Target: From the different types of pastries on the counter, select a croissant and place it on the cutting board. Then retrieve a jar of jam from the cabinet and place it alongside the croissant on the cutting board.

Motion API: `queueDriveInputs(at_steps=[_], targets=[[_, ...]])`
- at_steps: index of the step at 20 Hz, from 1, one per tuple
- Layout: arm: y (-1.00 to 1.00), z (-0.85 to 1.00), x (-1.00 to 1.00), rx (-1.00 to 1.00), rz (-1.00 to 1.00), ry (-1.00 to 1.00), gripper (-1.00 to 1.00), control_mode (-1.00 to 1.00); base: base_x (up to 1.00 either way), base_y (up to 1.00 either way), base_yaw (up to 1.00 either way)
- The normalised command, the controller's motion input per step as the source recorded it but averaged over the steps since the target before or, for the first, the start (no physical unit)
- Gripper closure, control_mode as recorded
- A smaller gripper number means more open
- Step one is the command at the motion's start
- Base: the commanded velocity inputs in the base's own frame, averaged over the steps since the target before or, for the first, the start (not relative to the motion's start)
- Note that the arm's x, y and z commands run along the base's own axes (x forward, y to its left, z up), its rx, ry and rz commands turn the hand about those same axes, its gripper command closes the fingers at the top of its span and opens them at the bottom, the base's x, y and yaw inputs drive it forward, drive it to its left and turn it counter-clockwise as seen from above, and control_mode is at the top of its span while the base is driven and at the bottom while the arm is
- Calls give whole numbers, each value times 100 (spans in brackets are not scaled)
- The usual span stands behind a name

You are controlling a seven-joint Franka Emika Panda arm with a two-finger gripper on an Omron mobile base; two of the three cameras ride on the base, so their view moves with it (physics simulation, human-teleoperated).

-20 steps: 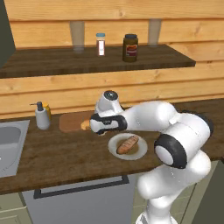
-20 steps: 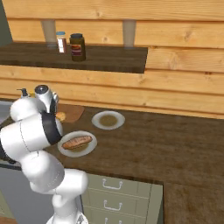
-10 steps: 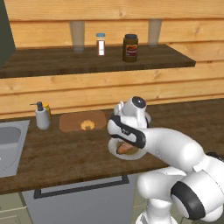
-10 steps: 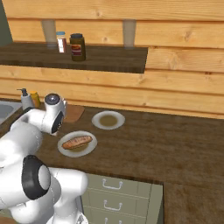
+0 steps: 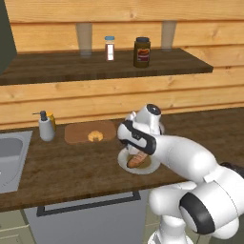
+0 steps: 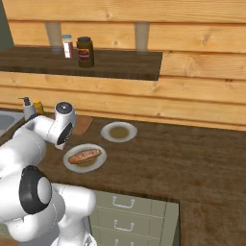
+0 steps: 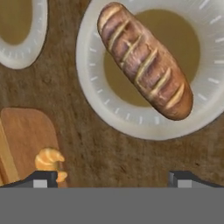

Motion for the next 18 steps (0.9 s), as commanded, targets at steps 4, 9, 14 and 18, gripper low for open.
queueDriveInputs(at_steps=[4,9,14,18], targets=[[0,0,-1,2,0,4,-100,100,-8,0,0],[0,0,0,0,0,0,-100,100,-93,2,-5],[0,0,0,0,0,0,-100,100,-100,24,-2],[0,0,0,0,0,0,-100,100,-100,78,0]])
